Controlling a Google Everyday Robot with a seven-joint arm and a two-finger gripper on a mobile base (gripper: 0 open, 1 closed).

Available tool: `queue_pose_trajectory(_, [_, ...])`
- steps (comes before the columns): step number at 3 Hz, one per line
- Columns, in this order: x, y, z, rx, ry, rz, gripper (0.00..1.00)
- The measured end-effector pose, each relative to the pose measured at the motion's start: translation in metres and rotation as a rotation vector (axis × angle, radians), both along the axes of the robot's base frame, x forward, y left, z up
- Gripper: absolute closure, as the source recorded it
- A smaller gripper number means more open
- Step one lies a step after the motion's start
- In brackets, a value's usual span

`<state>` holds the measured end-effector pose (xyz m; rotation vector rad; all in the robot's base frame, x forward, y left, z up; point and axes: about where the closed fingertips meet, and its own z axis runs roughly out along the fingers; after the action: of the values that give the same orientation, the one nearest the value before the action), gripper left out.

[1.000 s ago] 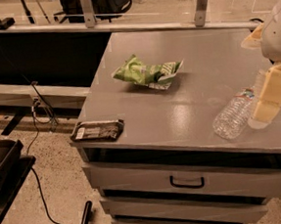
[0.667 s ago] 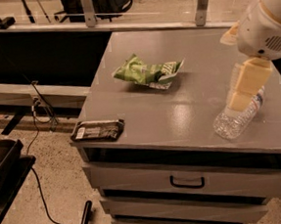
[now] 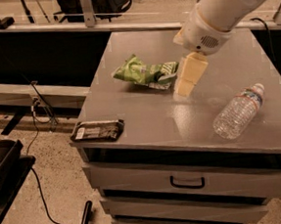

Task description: Move green jalapeno chip bag near rxbar chocolate

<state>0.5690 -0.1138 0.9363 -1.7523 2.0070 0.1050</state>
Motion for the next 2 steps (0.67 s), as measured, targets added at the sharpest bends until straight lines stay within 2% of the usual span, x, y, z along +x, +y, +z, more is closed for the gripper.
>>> queue_pose_trajectory(1, [0.032,0.039,-0.018,0.054,-0.005,0.034,0.00])
queue_pose_trajectory(2, [0.054,0.059,-0.043,0.054,-0.012,0.043,0.18])
